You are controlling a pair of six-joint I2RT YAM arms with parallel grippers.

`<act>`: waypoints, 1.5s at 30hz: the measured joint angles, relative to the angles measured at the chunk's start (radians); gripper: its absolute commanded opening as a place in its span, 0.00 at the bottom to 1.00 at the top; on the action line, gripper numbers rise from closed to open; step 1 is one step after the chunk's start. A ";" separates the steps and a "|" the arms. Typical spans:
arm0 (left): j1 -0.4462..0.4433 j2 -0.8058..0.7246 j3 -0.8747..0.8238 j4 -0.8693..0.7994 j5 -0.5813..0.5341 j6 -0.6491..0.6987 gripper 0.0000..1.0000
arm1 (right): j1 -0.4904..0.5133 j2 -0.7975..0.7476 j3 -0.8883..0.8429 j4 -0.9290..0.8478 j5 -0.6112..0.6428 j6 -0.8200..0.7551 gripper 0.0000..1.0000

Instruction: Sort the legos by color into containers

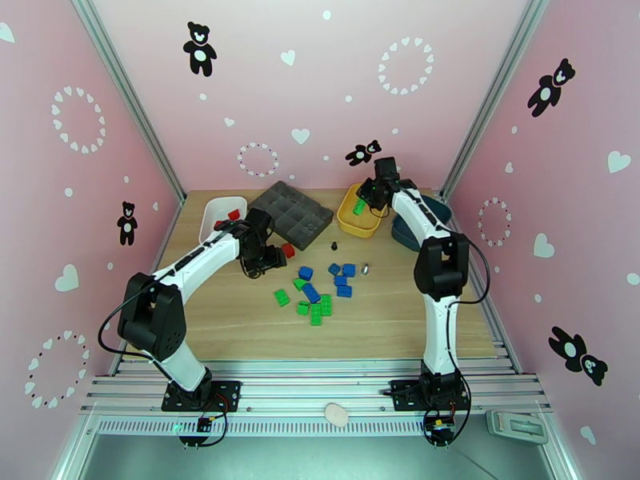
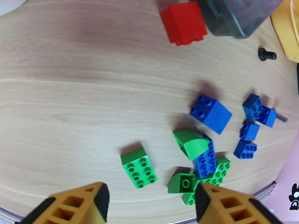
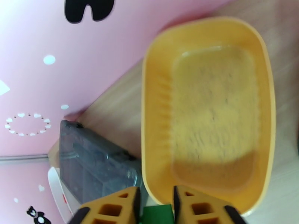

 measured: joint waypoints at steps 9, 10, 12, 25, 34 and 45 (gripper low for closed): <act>-0.001 0.010 -0.011 -0.037 -0.024 0.000 0.67 | 0.001 0.037 0.046 -0.037 -0.010 -0.041 0.56; -0.001 0.014 -0.016 -0.037 -0.026 -0.001 0.67 | 0.002 0.037 0.047 -0.042 -0.013 -0.049 0.56; -0.003 0.023 -0.029 -0.038 -0.030 -0.008 0.67 | 0.008 0.037 0.047 -0.060 -0.016 -0.071 0.55; 0.012 0.031 -0.106 -0.005 -0.032 -0.080 0.70 | 0.269 -0.158 -0.159 -0.249 -0.016 -0.260 0.56; 0.239 -0.067 -0.178 0.070 -0.006 -0.150 0.76 | 0.612 -0.200 -0.205 -0.386 0.012 -0.348 0.59; 0.435 -0.204 -0.294 0.103 0.029 -0.191 0.92 | 0.772 -0.016 -0.117 -0.496 0.018 -0.370 0.60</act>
